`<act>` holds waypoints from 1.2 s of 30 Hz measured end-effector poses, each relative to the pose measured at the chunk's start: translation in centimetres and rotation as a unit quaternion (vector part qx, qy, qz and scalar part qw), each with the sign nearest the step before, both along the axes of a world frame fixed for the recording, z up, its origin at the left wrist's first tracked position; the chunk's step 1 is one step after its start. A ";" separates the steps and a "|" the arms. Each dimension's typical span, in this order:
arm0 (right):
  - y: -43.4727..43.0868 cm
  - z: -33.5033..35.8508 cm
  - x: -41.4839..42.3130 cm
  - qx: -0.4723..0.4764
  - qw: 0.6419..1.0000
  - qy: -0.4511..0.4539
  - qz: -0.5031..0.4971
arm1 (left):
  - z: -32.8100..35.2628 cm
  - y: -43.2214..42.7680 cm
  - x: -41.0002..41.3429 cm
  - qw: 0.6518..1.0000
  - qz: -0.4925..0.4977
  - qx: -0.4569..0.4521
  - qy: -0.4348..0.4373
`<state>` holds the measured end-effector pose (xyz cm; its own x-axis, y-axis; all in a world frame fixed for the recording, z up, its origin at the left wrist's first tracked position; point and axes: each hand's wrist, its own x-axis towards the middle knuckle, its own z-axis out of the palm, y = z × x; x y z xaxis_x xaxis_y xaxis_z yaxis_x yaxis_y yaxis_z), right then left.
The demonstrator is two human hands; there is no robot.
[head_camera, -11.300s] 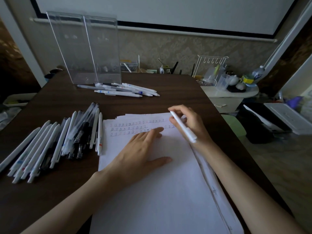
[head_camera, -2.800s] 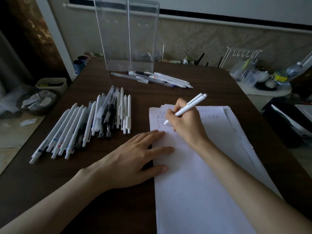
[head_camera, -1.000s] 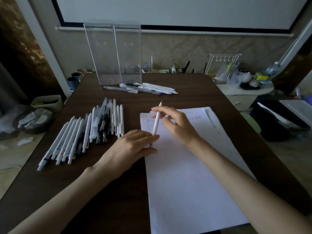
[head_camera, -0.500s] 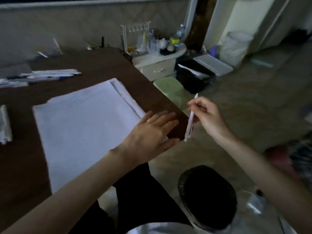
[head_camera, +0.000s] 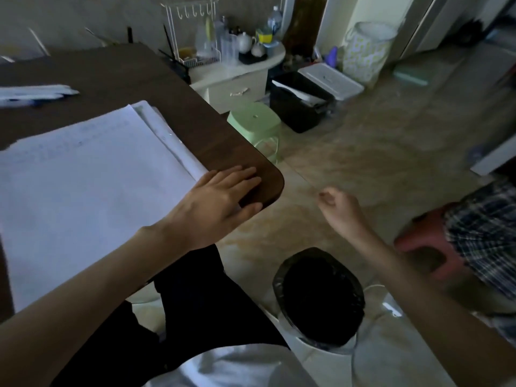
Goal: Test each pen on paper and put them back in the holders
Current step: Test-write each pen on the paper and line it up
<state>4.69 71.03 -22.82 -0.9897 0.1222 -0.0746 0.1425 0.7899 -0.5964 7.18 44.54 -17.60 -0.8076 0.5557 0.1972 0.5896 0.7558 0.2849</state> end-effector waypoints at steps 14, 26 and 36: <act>-23.8 10.5 -5.1 -0.120 0.916 0.156 0.349 | 5.2 -14.9 2.4 0.967 0.243 0.065 -0.049; -40.2 8.4 -8.1 -0.090 0.868 0.122 0.472 | 0.8 -24.8 6.3 0.951 0.307 0.042 -0.006; -51.6 7.5 -13.4 0.012 0.831 0.197 0.520 | 0.4 -25.3 6.3 0.955 0.295 0.028 0.001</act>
